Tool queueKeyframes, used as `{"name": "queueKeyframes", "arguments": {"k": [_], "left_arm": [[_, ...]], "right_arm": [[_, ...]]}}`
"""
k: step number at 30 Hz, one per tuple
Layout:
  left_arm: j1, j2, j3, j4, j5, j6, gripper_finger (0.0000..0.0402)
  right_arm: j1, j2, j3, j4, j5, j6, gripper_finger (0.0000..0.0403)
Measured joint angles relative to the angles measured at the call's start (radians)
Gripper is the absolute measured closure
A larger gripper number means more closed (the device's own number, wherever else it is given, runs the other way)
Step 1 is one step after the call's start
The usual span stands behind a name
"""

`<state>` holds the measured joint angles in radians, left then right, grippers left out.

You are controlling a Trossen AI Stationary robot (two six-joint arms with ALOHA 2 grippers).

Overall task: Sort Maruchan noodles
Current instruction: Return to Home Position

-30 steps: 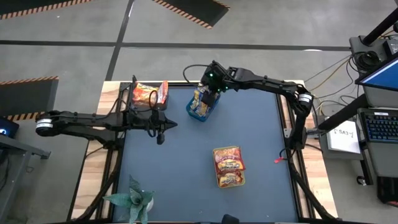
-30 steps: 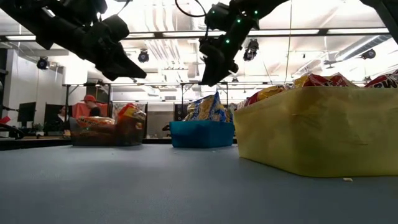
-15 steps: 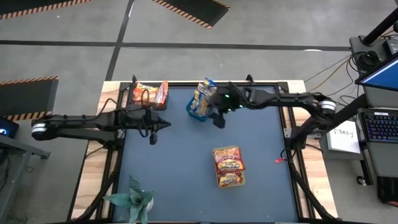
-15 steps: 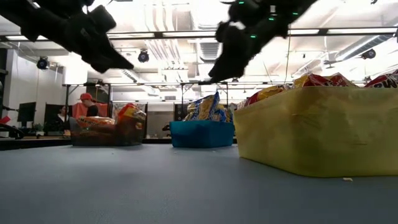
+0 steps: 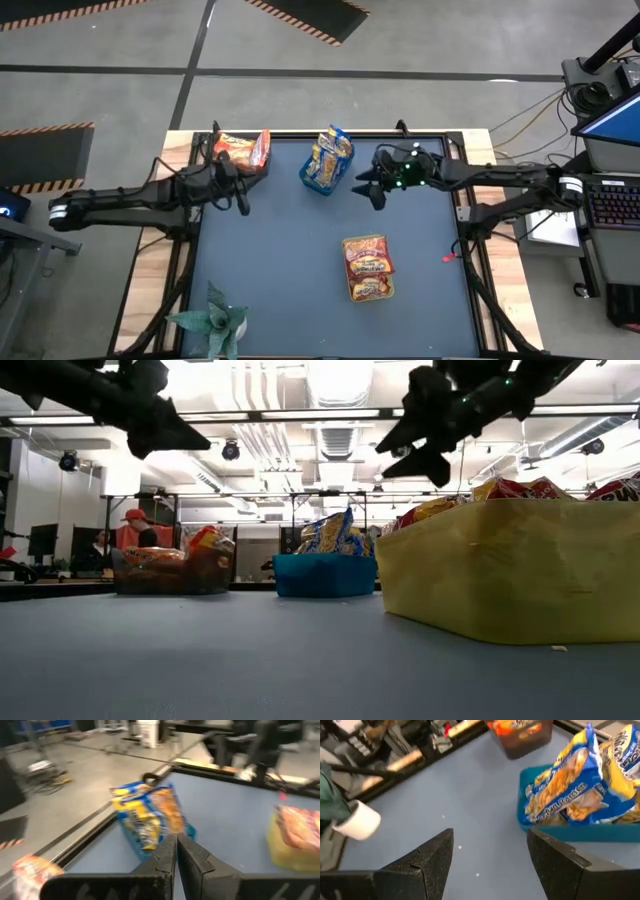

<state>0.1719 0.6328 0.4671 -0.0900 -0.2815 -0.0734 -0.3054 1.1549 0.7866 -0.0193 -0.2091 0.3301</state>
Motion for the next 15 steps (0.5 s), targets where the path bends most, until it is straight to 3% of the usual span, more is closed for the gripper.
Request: {"name": "queueKeyframes", "arguments": {"k": [4, 7, 11, 15], "left_arm": [[0.000, 0.004, 0.030, 0.002, -0.041, -0.068, 0.0402], [-0.001, 0.002, 0.031, -0.010, -0.039, -0.028, 0.0402], [-0.001, -0.021, 0.008, -0.077, -0.015, -0.009, 0.0402], [-0.001, -0.056, -0.014, -0.100, 0.024, -0.007, 0.0402]], "right_arm": [[-0.001, -0.037, 0.005, 0.003, 0.002, -0.089, 0.0163], [0.000, -0.066, -0.005, 0.008, 0.002, -0.231, 0.0163], [0.000, -0.106, -0.061, 0.015, -0.007, -0.270, 0.0163], [-0.002, -0.176, -0.170, 0.135, -0.097, -0.287, 0.0163]]}}
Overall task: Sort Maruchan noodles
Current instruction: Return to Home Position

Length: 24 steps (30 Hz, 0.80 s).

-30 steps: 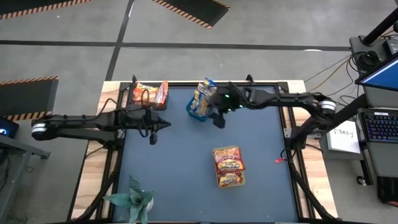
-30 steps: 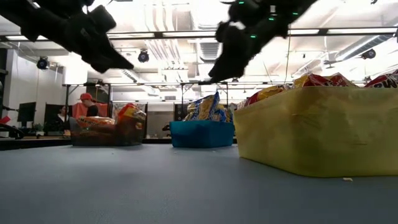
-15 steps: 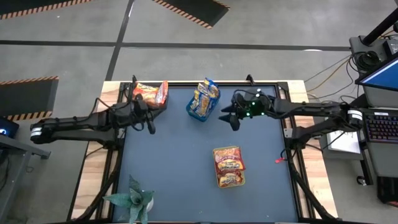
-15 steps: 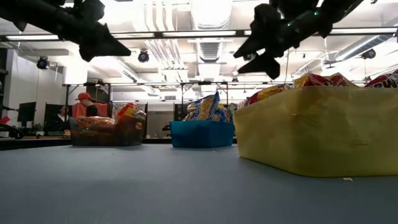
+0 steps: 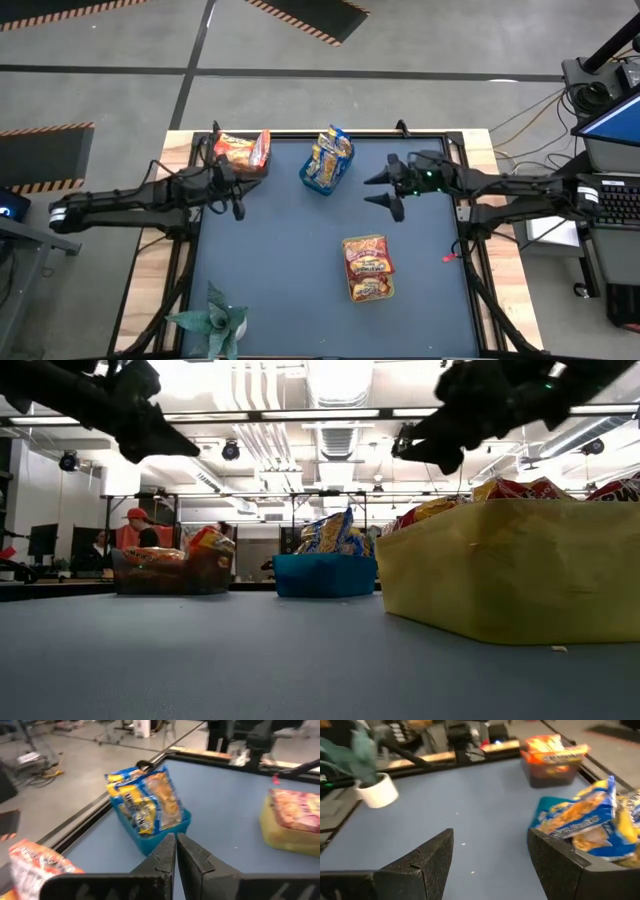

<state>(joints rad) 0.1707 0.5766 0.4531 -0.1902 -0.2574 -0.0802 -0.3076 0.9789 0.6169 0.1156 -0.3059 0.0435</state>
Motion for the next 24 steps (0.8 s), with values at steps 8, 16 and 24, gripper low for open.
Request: {"name": "queueKeyframes", "arguments": {"k": [8, 16, 24], "left_arm": [[0.000, -0.105, -0.006, 0.005, 0.109, 0.073, 0.0402], [0.000, -0.232, -0.063, 0.036, 0.171, 0.098, 0.0402], [0.000, -0.386, -0.178, 0.080, 0.172, 0.090, 0.0402]], "right_arm": [[-0.003, -0.151, -0.193, 0.199, -0.013, 0.000, 0.0163], [-0.021, -0.283, -0.272, 0.216, -0.009, 0.008, 0.0163], [-0.046, -0.394, -0.329, 0.216, -0.016, 0.005, 0.0163]]}}
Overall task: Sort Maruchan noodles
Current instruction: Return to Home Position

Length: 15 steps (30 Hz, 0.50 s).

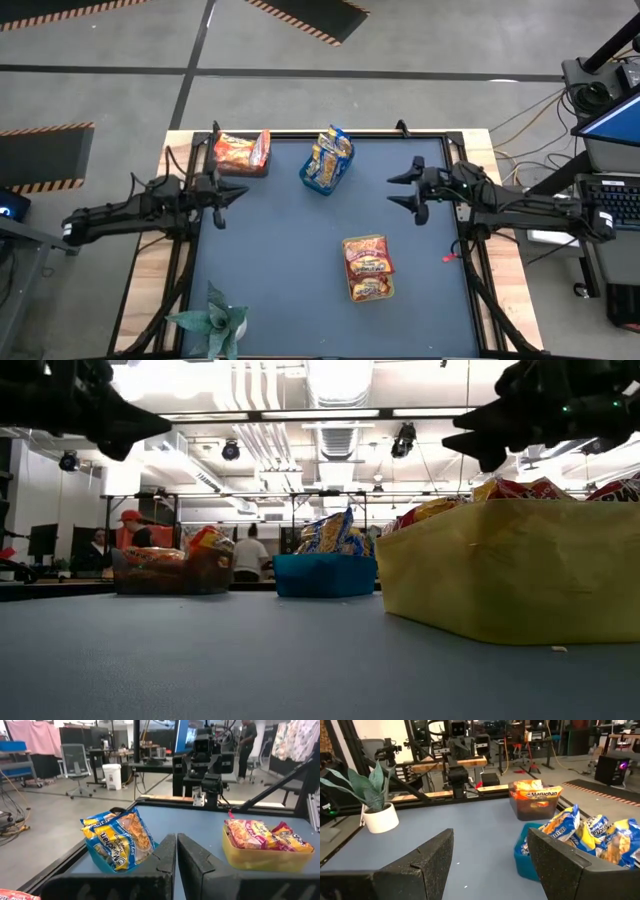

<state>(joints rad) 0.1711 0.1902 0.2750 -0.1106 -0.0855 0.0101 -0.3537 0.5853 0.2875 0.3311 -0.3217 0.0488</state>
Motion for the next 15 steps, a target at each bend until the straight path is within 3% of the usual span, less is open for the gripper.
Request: {"name": "queueKeyframes", "arguments": {"k": [11, 15], "left_arm": [[0.001, -0.185, -0.081, -0.025, 0.000, -0.013, 0.0402], [0.001, -0.187, -0.093, -0.029, 0.000, -0.019, 0.0402]], "right_arm": [[-0.013, -0.137, -0.096, -0.004, -0.001, 0.000, 0.0163], [-0.013, -0.181, -0.118, -0.005, -0.002, 0.002, 0.0163]]}}
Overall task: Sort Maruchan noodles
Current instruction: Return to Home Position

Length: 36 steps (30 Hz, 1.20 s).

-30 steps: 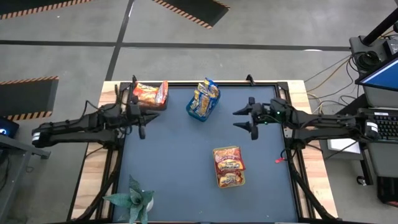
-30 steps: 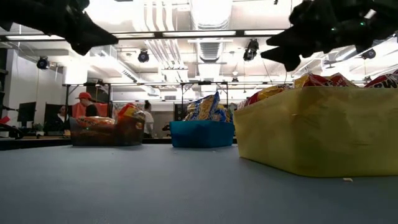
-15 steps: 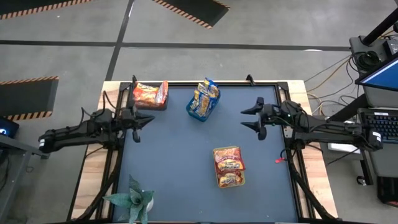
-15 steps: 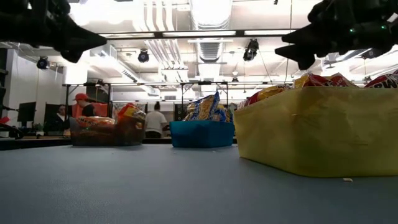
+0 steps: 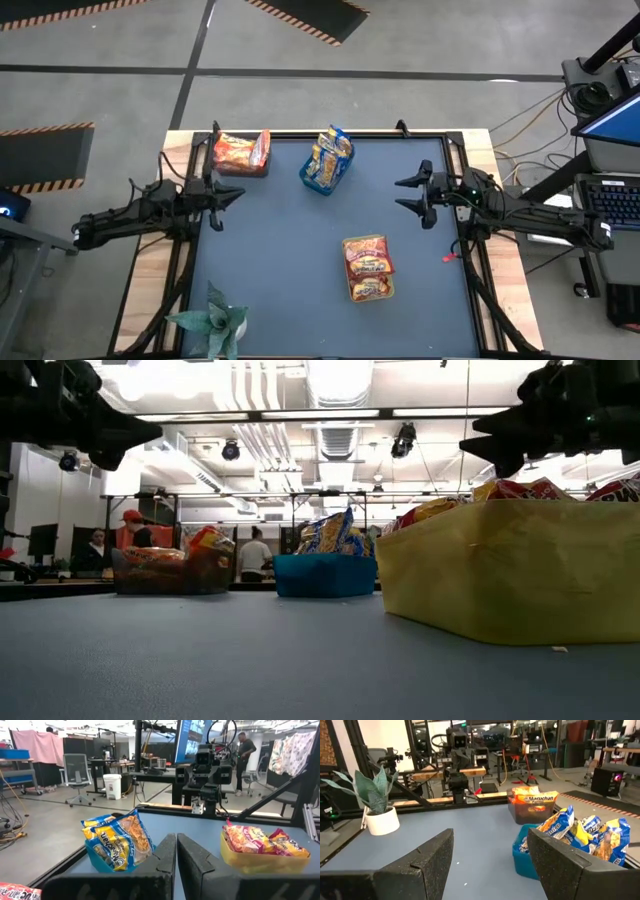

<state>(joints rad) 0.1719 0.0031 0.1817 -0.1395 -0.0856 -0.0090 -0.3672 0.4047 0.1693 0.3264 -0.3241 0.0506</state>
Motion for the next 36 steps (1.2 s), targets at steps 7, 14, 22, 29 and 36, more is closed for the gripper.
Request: {"name": "queueKeyframes", "arguments": {"k": [7, 14, 22, 29, 36], "left_arm": [[0.000, -0.001, -0.015, -0.002, 0.022, -0.001, 0.0402], [0.000, -0.003, -0.015, -0.004, 0.052, -0.035, 0.0402], [0.000, -0.003, -0.015, -0.003, 0.051, -0.023, 0.0402], [0.000, -0.003, -0.015, -0.003, 0.043, 0.003, 0.0402], [0.000, -0.001, -0.015, -0.003, 0.042, 0.004, 0.0402]], "right_arm": [[0.000, -0.067, -0.045, 0.002, -0.061, -0.063, 0.0163], [0.000, -0.170, -0.118, 0.024, -0.084, -0.121, 0.0163], [0.000, -0.250, -0.156, -0.009, -0.085, -0.083, 0.0163], [0.000, -0.247, -0.157, -0.015, -0.065, -0.062, 0.0163], [0.000, -0.247, -0.157, -0.017, -0.015, -0.049, 0.0163]]}}
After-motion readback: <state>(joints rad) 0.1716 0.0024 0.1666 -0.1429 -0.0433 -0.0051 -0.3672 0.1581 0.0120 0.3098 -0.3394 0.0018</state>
